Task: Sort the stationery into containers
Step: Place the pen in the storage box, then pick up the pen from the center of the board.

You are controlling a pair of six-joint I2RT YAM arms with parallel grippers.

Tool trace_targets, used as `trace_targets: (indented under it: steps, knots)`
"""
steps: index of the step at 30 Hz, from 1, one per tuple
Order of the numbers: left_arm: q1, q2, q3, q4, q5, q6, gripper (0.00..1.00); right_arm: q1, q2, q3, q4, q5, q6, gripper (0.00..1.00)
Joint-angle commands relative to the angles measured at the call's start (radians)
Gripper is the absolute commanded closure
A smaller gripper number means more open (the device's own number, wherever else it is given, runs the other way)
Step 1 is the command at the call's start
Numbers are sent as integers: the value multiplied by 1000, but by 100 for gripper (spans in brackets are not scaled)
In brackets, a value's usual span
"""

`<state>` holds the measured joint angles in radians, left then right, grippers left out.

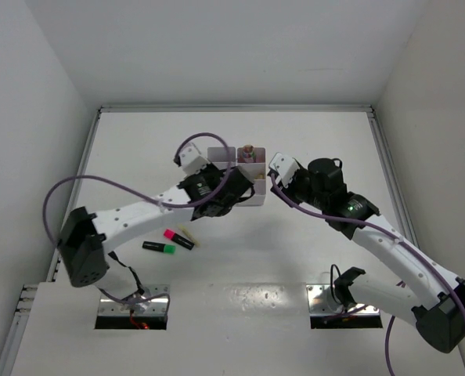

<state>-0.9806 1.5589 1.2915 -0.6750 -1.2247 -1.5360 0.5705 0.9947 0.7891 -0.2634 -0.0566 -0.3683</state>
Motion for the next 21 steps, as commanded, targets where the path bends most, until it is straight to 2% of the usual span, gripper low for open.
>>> trace_targets:
  steps: [1,3,4,8,9,15,21]
  knots:
    - [42,-138,-140,-80,172,-82,88,-3,-13,-1,35,6,2,48]
    - [82,-210,-220,-89,253,-140,88,-3,-13,-1,35,-3,2,53]
    - [94,-283,-292,-104,317,-162,81,-3,-13,-1,35,-3,-7,53]
    - [129,-423,-420,-113,447,-188,48,-3,-13,-1,35,-12,-8,54]
    - [141,-424,-431,-113,474,-168,45,-3,-13,-1,35,-12,-8,54]
    - [203,-372,-468,-149,576,-89,45,-3,-13,-1,35,-12,-8,54]
    - [325,-281,-569,15,700,34,47,-3,-22,-10,35,-12,-8,54]
